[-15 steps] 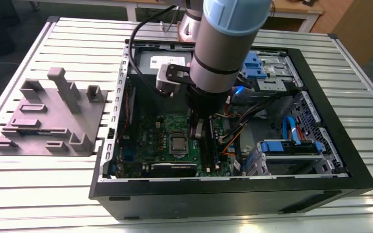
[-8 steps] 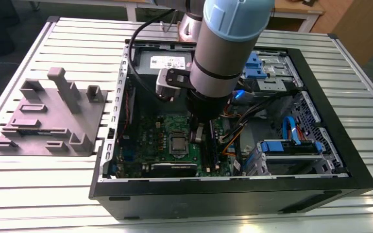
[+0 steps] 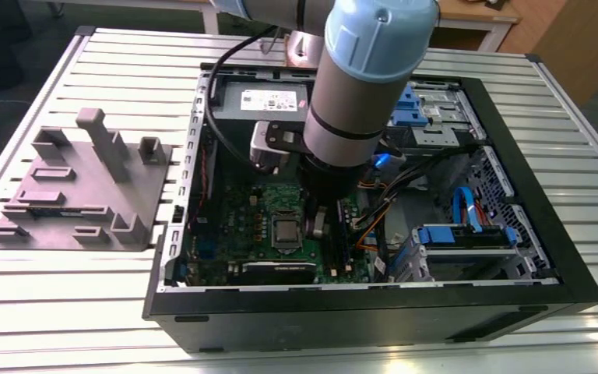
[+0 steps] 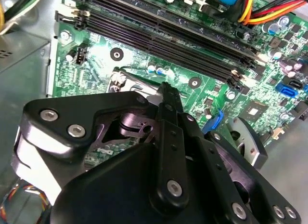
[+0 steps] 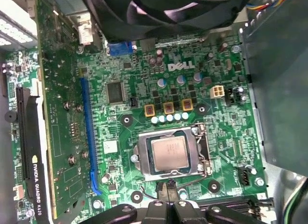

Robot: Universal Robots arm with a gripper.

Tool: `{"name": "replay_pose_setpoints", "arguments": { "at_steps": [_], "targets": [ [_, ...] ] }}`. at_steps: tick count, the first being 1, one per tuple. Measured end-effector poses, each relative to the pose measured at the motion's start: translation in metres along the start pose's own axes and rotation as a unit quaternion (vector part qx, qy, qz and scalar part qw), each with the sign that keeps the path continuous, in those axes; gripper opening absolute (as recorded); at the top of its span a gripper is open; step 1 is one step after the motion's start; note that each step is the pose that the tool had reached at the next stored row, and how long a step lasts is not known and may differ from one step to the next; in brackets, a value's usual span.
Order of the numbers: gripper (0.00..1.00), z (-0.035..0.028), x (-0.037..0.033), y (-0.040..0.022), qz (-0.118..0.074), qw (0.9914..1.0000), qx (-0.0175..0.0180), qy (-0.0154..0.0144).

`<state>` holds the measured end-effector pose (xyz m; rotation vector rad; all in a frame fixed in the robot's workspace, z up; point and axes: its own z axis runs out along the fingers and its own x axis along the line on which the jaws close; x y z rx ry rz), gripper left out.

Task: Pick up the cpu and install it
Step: 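Install the first cpu locking lever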

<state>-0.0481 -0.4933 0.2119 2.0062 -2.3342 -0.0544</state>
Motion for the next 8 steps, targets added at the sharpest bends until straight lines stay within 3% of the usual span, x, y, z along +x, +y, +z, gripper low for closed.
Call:
{"name": "replay_pose_setpoints", "arguments": {
  "at_steps": [8],
  "targets": [
    [0.10, 0.0024, 0.0008, -0.0004, -0.026, 0.99965, -0.0001, 0.0024]
  ]
}}
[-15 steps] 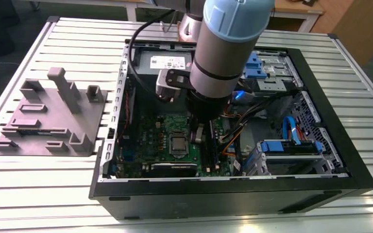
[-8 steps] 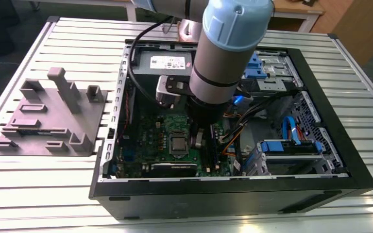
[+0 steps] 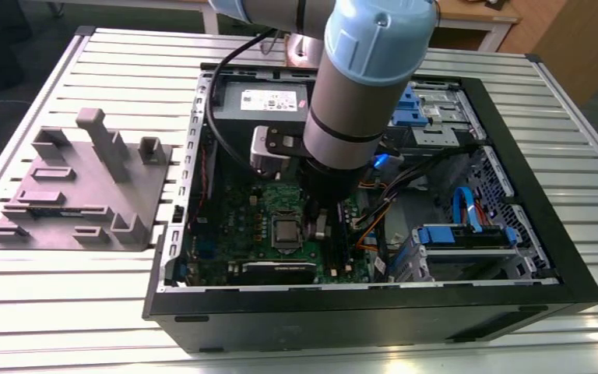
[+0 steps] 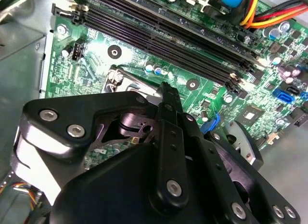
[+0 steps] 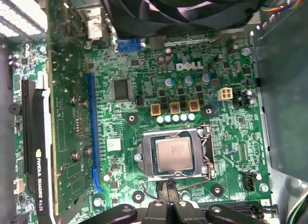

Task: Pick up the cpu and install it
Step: 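Install the first cpu locking lever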

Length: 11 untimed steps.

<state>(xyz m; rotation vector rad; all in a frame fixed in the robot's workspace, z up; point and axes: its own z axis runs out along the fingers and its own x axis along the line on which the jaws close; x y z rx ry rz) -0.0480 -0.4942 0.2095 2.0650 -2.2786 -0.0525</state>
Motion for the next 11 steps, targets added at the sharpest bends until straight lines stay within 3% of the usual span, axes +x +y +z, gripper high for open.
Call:
{"name": "replay_pose_setpoints", "arguments": {
  "at_steps": [5, 11],
  "targets": [
    [0.10, 0.0025, 0.0004, -0.0001, -0.009, 0.99995, -0.0003, 0.0009],
    [0.10, 0.0062, 0.0004, -0.0004, -0.016, 0.99984, -0.0013, 0.0084]
  ]
}}
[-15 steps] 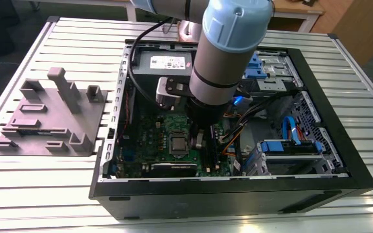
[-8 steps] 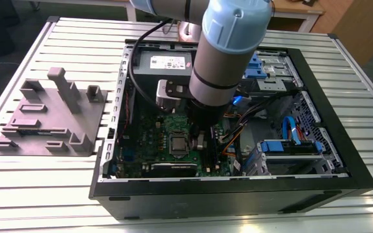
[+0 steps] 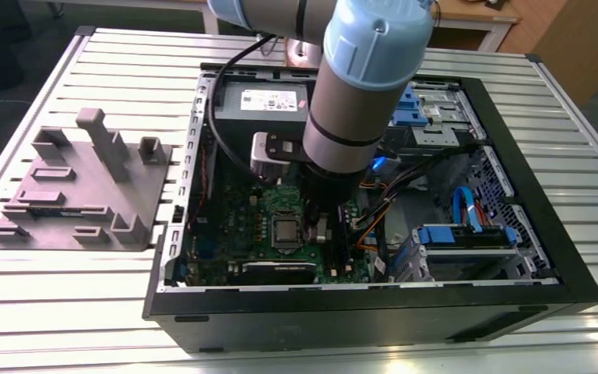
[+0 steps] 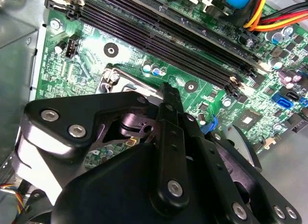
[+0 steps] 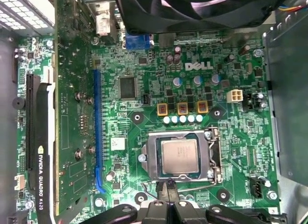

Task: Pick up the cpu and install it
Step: 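Install the first cpu locking lever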

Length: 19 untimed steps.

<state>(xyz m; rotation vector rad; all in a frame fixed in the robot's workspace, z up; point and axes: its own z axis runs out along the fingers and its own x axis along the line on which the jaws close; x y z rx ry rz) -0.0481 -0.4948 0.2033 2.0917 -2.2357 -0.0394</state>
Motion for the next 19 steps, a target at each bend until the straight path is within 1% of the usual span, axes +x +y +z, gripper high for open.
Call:
{"name": "replay_pose_setpoints", "arguments": {
  "at_steps": [4, 6, 9, 11, 12, 14, 19],
  "targets": [
    [0.10, 0.0033, -0.0001, -0.0002, -0.005, 0.99998, -0.0001, 0.0031],
    [0.10, 0.0049, -0.0001, -0.0003, -0.007, 0.99997, -0.0003, 0.0042],
    [0.10, 0.0070, -0.0001, -0.0001, -0.008, 0.99994, -0.0009, 0.0075],
    [0.10, 0.0084, -0.0001, -0.0002, -0.009, 0.99991, -0.0014, 0.0104],
    [0.10, 0.0092, -0.0002, -0.0002, -0.009, 0.99990, -0.0018, 0.0112],
    [0.10, 0.0095, -0.0001, -0.0002, -0.010, 0.99988, -0.0021, 0.0119],
    [0.10, 0.0113, -0.0003, -0.0002, -0.013, 0.99984, -0.0019, 0.0120]
  ]
}}
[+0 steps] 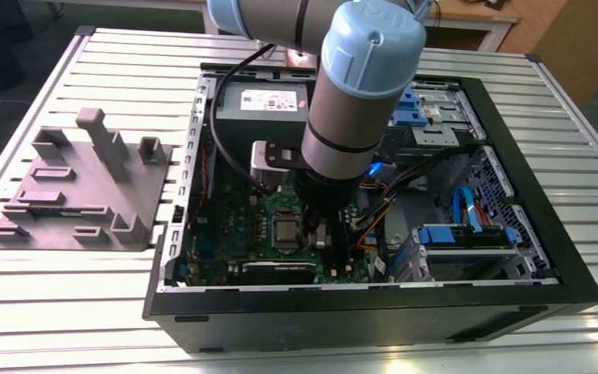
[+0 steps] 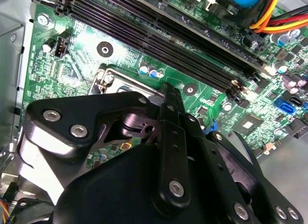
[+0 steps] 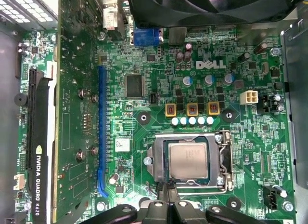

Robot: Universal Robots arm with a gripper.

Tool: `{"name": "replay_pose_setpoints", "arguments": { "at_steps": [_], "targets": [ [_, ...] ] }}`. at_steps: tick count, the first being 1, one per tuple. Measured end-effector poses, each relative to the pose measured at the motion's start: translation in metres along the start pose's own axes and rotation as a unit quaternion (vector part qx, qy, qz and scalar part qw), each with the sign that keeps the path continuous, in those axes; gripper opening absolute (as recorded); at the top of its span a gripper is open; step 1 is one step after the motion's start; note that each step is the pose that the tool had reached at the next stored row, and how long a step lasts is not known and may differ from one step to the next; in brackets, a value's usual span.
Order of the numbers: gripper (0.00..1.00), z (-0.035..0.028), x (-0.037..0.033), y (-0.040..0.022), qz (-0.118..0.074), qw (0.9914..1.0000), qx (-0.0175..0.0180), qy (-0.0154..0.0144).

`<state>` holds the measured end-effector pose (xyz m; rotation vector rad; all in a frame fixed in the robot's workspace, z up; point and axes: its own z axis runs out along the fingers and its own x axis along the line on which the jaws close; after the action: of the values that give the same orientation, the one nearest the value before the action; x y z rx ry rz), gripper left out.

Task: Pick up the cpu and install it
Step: 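Install the first cpu locking lever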

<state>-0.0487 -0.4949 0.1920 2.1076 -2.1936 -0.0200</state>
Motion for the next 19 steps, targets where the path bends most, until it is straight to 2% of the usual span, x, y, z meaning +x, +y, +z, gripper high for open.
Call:
{"name": "replay_pose_setpoints", "arguments": {
  "at_steps": [5, 12, 19],
  "targets": [
    [0.10, 0.0010, 0.0000, -0.0001, -0.002, 1.00000, 0.0001, -0.0002],
    [0.10, 0.0013, -0.0001, -0.0002, -0.008, 0.99995, 0.0006, -0.0059],
    [0.10, 0.0024, -0.0001, -0.0003, -0.012, 0.99992, 0.0014, -0.0057]
  ]
}}
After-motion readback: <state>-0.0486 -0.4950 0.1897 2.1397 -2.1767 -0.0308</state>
